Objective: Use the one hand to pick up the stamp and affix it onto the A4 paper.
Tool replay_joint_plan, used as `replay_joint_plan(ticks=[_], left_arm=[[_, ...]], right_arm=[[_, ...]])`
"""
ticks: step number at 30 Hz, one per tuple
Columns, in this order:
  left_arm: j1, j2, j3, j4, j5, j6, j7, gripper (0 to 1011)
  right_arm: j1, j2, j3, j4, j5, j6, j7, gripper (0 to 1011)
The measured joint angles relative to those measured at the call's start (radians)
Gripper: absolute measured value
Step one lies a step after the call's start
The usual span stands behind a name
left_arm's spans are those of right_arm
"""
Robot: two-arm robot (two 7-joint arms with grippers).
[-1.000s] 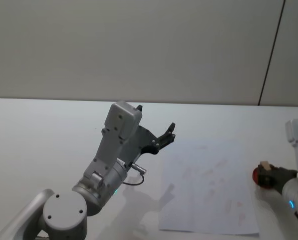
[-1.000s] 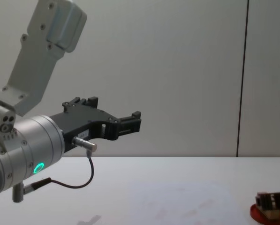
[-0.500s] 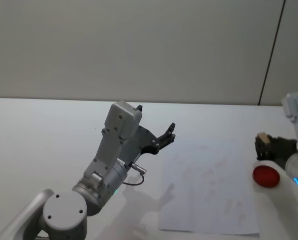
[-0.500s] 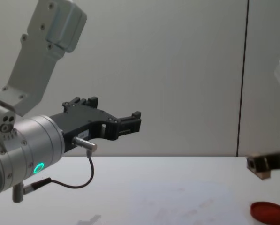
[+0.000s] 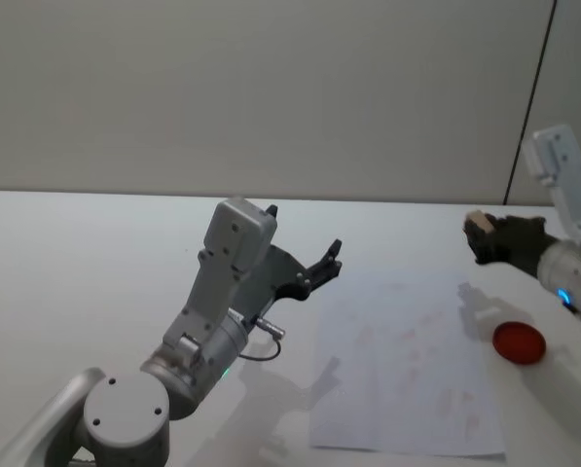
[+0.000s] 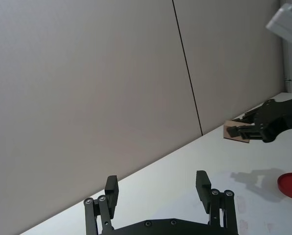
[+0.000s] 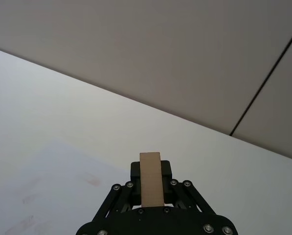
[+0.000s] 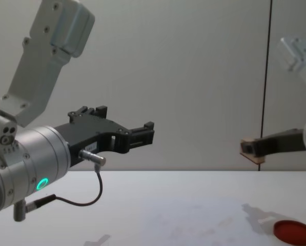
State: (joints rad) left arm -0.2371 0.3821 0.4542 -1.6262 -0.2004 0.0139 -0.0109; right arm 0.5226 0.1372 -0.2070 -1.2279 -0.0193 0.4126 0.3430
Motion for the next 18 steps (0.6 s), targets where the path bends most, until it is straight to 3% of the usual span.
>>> replay_joint_plan(ticks=[12,18], left_arm=[[0.000,0.000,0.000,0.000,0.000,0.000,0.000,1002],[0.000,0.000,0.000,0.000,0.000,0.000,0.000,1002]], right_arm=[[0.189,-0.046,-0.023,0.298,-0.040,-0.101,0.113,219],[0.231,-0.060,-0.042,0.369,-0.063,-0.131,0.145,219]])
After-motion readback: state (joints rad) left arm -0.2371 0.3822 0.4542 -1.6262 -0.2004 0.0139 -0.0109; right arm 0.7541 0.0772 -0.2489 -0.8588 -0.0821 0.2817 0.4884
